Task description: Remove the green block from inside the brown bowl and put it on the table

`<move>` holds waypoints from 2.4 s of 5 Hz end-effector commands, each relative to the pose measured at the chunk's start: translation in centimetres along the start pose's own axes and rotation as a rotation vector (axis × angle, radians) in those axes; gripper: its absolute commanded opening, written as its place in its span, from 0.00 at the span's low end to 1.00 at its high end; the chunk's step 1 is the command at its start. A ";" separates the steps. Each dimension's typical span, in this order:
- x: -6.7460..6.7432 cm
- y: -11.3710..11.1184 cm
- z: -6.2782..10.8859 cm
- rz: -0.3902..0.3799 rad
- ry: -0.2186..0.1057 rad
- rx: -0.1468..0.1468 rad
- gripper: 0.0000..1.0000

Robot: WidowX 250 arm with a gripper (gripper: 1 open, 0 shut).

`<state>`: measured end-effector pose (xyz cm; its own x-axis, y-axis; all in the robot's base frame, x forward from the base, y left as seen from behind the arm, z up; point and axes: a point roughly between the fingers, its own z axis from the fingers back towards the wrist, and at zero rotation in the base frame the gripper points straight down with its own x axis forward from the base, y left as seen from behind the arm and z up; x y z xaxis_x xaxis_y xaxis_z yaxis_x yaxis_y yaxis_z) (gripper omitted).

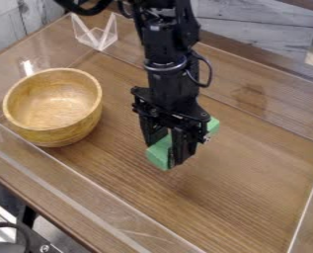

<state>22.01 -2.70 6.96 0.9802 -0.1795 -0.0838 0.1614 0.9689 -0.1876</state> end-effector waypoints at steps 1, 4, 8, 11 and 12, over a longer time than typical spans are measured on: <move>0.5 0.2 1.3 -0.002 -0.066 0.003 0.00; 0.7 0.9 1.3 0.008 -0.086 -0.010 0.00; 1.4 1.7 1.0 0.012 -0.102 -0.020 0.00; 1.8 2.1 0.7 0.015 -0.107 -0.030 0.00; 1.9 2.2 0.7 0.015 -0.108 -0.033 0.00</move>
<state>23.21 -1.08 5.94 0.9886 -0.1461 -0.0359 0.1342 0.9642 -0.2289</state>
